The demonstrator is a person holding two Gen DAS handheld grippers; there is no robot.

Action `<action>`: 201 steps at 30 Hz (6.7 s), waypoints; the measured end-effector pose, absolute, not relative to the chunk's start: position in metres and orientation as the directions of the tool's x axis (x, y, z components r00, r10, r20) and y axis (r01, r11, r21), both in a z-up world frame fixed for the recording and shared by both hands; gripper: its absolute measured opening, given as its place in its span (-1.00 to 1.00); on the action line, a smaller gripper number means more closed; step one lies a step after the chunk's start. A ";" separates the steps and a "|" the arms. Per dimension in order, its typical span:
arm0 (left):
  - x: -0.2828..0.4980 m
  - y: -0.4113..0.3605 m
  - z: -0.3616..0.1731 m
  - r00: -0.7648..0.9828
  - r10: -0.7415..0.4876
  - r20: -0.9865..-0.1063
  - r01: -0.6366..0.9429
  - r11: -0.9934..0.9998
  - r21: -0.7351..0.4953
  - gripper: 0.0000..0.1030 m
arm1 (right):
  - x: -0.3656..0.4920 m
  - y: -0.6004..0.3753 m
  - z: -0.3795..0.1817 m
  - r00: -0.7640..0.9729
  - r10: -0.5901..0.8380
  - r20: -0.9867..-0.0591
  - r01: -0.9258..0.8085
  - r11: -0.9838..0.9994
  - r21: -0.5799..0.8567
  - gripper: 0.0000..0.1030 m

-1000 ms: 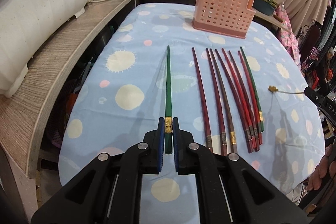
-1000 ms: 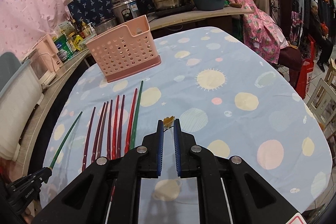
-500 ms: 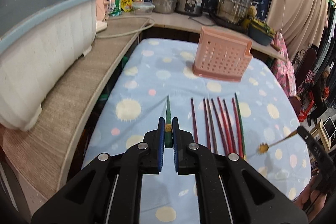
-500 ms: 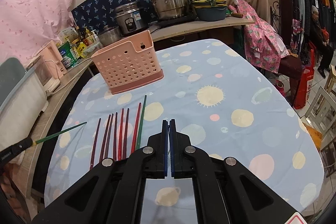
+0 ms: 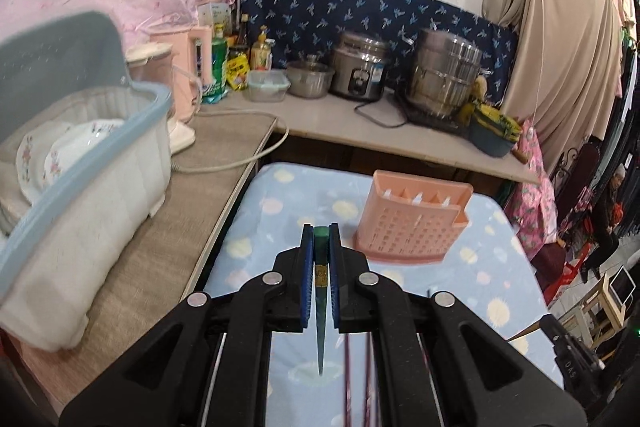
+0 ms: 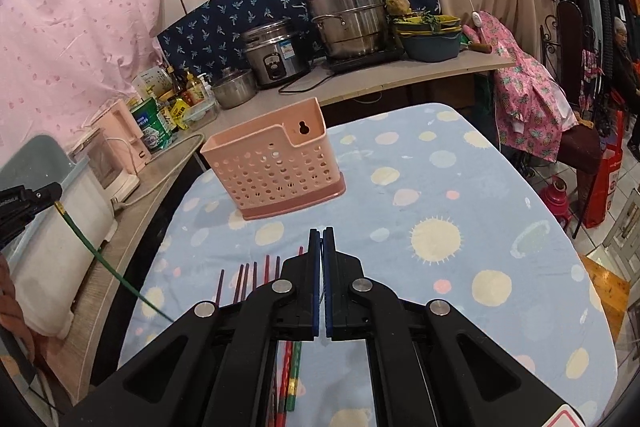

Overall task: Organize utensils
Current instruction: 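Lift the green chopstick and gold spoon and carry both over the pink holder, then lower the chopstick and spoon into the pink holder and open both tools, then move both open tools back down to the remaining chopsticks, then grasp the other green chopstick with the right tool, then grasp a dark red chopstick with the left tool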

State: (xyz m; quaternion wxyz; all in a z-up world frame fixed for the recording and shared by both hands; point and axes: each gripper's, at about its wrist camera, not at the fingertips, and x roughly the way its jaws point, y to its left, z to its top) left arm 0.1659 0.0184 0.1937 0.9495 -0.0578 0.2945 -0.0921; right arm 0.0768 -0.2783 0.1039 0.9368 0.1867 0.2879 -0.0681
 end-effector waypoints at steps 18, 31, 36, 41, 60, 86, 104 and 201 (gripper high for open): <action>0.262 -0.051 0.308 0.915 -0.264 -0.305 0.204 0.955 -0.213 -0.87 | 0.224 -0.331 0.177 0.891 -0.029 -0.453 0.207 0.914 0.348 -0.96; 0.330 -0.073 0.230 0.870 -0.250 -0.426 0.178 0.963 -0.200 -0.87 | 0.292 -0.326 0.126 0.835 -0.019 -0.551 0.214 0.932 0.292 -0.96; 0.339 -0.071 0.208 0.852 -0.251 -0.459 0.174 0.963 -0.205 -0.86 | 0.300 -0.323 0.107 0.815 -0.014 -0.579 0.220 0.932 0.287 -0.96; 0.338 -0.067 0.200 0.856 -0.236 -0.460 0.161 0.967 -0.196 -0.83 | 0.297 -0.319 0.104 0.816 -0.030 -0.577 0.223 0.937 0.267 -0.84; 0.245 -0.033 0.173 0.833 -0.152 -0.532 0.127 0.988 -0.082 -0.31 | 0.184 -0.290 0.124 0.848 -0.006 -0.530 0.178 0.945 0.273 -0.38; 0.108 -0.016 0.068 0.711 -0.105 -0.696 0.141 0.990 -0.005 -0.31 | 0.030 -0.217 0.055 0.783 -0.054 -0.620 0.178 0.974 0.140 -0.26; 0.073 -0.008 0.020 0.651 -0.108 -0.751 0.144 0.989 -0.017 -0.31 | 0.016 -0.205 -0.005 0.712 -0.032 -0.701 0.189 0.971 0.147 -0.28; 0.049 -0.016 -0.016 0.519 -0.201 -0.831 0.204 0.973 -0.108 -0.86 | -0.024 -0.221 -0.030 0.676 -0.012 -0.737 0.215 0.960 0.182 -0.87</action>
